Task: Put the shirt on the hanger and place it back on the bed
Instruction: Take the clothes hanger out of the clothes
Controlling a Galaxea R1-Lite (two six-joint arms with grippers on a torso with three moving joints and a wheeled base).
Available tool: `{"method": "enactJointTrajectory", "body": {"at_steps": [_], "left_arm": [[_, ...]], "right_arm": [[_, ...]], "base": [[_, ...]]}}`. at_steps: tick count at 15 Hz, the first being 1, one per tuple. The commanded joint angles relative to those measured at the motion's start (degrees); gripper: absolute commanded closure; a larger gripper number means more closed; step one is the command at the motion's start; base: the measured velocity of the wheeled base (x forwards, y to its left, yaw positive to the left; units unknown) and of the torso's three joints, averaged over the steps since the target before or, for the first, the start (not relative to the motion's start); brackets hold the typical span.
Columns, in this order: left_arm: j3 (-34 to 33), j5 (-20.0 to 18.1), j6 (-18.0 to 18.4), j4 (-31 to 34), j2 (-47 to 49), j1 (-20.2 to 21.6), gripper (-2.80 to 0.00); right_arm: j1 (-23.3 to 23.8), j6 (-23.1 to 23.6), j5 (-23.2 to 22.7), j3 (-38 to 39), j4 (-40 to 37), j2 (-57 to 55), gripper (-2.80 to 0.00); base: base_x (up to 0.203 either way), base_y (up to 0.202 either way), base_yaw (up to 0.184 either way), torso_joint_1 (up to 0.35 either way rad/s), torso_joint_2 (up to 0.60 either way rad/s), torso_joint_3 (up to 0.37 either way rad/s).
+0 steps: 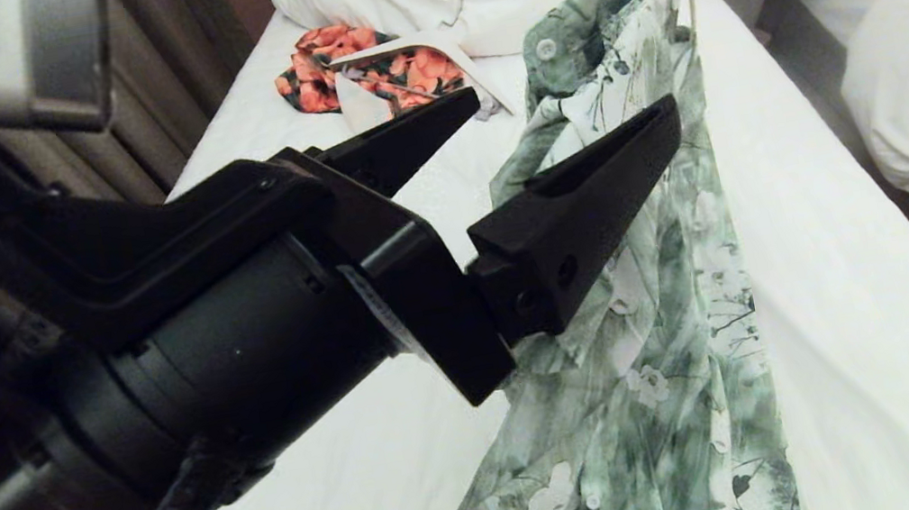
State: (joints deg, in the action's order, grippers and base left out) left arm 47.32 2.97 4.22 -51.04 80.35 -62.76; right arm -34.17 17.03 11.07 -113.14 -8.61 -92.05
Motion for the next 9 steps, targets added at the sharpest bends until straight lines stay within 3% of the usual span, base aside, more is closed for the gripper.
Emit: {"method": "enactJointTrajectory", "body": {"at_steps": [1, 7, 8, 9], "left_arm": [[0.0, 0.0, 0.0, -0.2, -1.3, 0.0, -2.80], [0.3, 0.2, -0.1, 1.7, -0.4, 0.7, -2.80], [0.6, 0.1, -0.1, 1.6, -0.5, 2.2, 0.00], [1.2, 0.1, -0.1, 1.8, -1.0, 4.0, 0.00]], "right_arm": [[0.0, 0.6, 0.2, -1.2, 1.0, -1.2, 0.00], [1.5, 0.2, -0.3, -0.9, 6.2, -1.8, 0.00], [2.4, -0.9, -0.7, -0.9, 6.0, -2.0, 0.00], [2.8, -1.9, -1.6, -0.8, 5.7, -2.3, 0.00]], "base": [[0.000, 0.000, 0.000, 0.000, 0.00, 0.000], [0.000, 0.000, 0.000, 0.000, 0.00, 0.000], [0.000, 0.000, 0.000, 0.000, 0.00, 0.000], [0.000, 0.000, 0.000, 0.000, 0.00, 0.000]]}}
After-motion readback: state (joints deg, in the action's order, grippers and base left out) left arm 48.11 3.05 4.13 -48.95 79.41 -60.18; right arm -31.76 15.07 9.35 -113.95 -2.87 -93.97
